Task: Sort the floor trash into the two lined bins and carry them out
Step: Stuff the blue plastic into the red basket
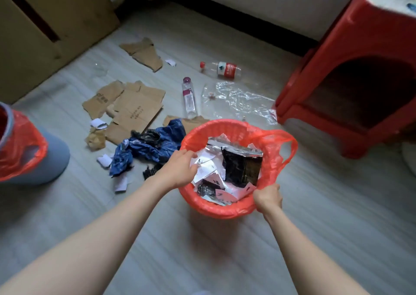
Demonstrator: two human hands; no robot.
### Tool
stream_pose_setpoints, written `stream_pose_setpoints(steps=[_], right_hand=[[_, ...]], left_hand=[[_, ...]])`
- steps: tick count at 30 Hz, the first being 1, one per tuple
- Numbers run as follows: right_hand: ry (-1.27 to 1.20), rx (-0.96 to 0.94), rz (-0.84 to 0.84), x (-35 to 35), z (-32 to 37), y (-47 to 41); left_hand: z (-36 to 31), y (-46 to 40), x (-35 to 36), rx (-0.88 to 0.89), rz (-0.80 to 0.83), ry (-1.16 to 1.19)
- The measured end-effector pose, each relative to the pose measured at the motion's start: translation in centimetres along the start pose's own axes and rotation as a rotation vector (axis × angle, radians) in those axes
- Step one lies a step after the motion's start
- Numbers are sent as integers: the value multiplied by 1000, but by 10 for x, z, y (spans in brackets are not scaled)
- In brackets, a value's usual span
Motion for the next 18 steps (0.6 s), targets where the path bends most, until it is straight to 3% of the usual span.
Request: stream_pose_setpoints(steps=[4,10,18], right_hand=[[86,-42,-22,-8,-7,43],[273,-305,25,-35,37,123],[387,-392,94,-29,80,216]], left_hand=[[-14,20,-24,10,82,-19],[-34,73,-73,26,112,97],[8,155,-142,-34,148,144]])
Point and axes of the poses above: each hand's wrist, its own y-axis away from the middle knuckle, its own x-axis out of the palm, z = x × y, the point moved 6 cm from there along -y, towards the middle knuckle, and after that the axes turned 7 degrees about x, right-handed, at the moved point
